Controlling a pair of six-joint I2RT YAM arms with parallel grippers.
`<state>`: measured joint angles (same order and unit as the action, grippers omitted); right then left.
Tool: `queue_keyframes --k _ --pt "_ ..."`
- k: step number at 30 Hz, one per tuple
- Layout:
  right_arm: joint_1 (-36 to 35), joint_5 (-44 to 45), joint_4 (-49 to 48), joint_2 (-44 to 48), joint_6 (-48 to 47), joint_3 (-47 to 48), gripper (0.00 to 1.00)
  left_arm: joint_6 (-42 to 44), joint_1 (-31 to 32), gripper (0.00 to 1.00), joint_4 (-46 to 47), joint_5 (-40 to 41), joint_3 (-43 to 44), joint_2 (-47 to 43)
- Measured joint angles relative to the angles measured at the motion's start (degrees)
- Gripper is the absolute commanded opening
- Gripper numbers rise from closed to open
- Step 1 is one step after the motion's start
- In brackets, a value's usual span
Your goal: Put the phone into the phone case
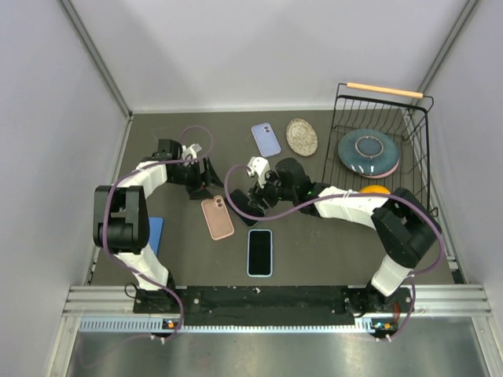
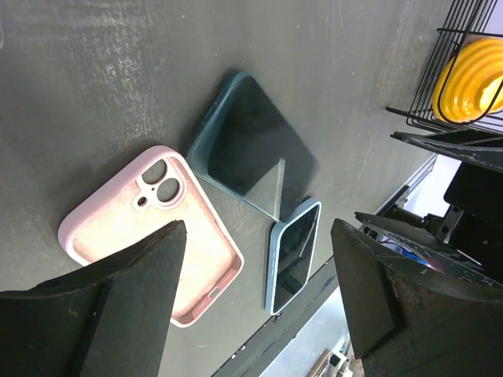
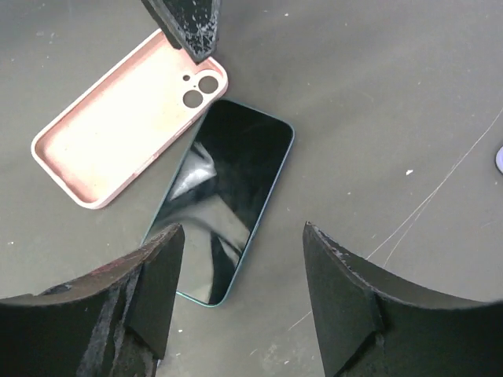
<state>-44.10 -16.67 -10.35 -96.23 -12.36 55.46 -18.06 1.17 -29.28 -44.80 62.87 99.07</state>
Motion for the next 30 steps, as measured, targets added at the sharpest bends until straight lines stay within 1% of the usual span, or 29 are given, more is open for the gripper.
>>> queue_keyframes --k 4,7,8,10,11,15,17,23,30 --pt "0.02 -0.24 -1.22 -0.09 0.17 0.0 0.36 -0.02 0.0 0.8 -0.24 0.11 0.0 0.2" --pt "0.0 -0.13 -1.18 -1.53 0.11 0.09 0.48 -0.04 0.0 0.79 -0.55 0.7 0.0 0.2" --pt "0.0 0.09 -0.98 -2.16 0.26 0.11 0.56 -0.07 0.0 0.79 -0.74 1.09 0.0 0.2" --pt "0.02 0.92 0.57 -4.13 1.11 0.66 0.65 -0.26 0.0 0.8 -1.09 2.58 0.0 -0.04" --pt "0.02 1.44 1.55 -5.22 1.79 1.31 0.73 -0.59 0.0 0.8 -1.29 3.72 0.0 -0.28" --pt "-0.24 4.22 5.07 -8.07 4.76 4.31 0.81 -2.69 -0.74 0.8 -1.64 9.07 -0.17 -3.1" --pt "-0.5 6.25 6.01 -8.22 6.12 5.22 0.86 -4.31 -2.54 0.8 -1.53 12.0 -0.83 -5.62" --pt "-2.54 11.23 9.57 -8.85 8.61 8.87 0.91 -8.33 -9.22 0.8 -0.92 18.93 -4.15 -12.28" --pt "-6.34 14.51 15.13 -13.03 10.49 14.91 0.91 -9.29 -10.99 0.79 -0.92 20.37 -5.09 -14.49"
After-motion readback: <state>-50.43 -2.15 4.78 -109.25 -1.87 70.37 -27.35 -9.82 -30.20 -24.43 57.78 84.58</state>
